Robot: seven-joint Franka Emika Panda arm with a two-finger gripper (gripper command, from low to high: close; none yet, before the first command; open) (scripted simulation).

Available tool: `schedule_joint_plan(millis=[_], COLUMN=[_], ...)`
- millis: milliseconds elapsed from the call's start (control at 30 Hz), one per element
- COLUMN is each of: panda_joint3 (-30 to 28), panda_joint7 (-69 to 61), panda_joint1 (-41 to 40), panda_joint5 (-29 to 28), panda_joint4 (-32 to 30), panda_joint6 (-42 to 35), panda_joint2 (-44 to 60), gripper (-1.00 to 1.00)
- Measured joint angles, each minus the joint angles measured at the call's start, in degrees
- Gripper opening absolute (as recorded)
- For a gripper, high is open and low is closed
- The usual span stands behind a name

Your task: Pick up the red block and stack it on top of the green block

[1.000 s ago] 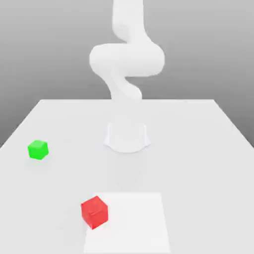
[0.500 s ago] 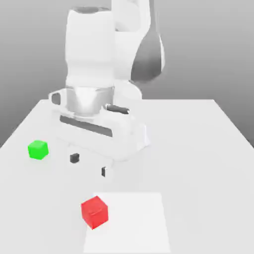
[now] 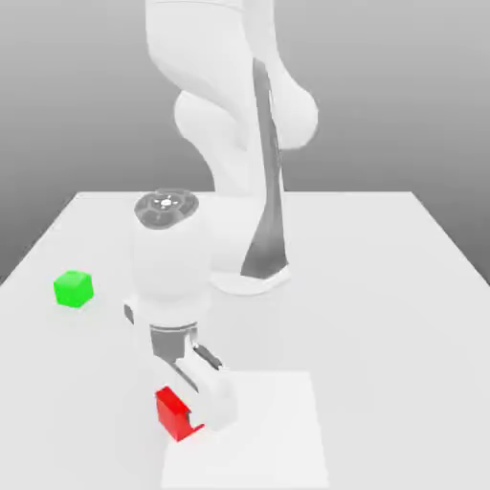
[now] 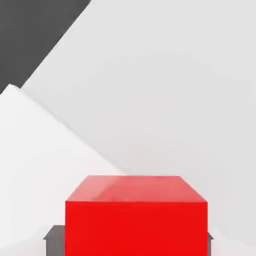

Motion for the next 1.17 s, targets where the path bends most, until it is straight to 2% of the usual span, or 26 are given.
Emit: schedule_joint_plan(millis=[233, 433, 800, 933, 1067, 1100, 1167], panda_joint3=[0.4, -6.3, -20.9, -23.3, -23.2, -22.4, -22.4], panda_joint7=[-0.7, 6.6, 19.1, 17.8, 12.1, 10.6, 10.6], panda_joint1=[-0.6, -18.0, -42.3, -42.9, -41.0, -41.2, -40.8], panda_joint5=[1.0, -3.5, -9.3, -6.3, 2.0, 4.3, 4.3], panda_joint4=[-1.8, -5.7, -13.3, -13.9, -13.7, -13.7, -13.7], panda_joint6=[-9.7, -12.5, -15.9, -10.8, -3.2, -1.7, -1.7], panda_joint2=[-11.5, -18.4, -29.7, -25.0, -16.9, -15.2, -15.2], gripper=[-1.0, -1.0, -1.0, -1.0, -1.0, 1.0, 1.0])
